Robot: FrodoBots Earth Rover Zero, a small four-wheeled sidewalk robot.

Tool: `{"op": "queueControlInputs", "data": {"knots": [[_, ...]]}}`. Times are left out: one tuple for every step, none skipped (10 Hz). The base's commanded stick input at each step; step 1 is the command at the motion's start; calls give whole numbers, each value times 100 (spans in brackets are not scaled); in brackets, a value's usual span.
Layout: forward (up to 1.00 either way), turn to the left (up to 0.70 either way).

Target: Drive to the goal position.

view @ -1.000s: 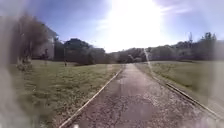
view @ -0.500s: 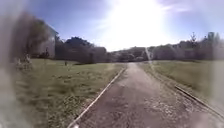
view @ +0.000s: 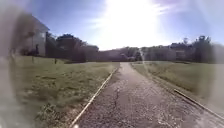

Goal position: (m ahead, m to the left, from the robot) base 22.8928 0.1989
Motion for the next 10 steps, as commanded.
{"op": "queueControlInputs", "data": {"knots": [[70, -22], [70, -29], [70, -26], [70, -3], [70, 0], [70, 0], [70, 0], [70, 0], [70, -3], [70, -25]]}}
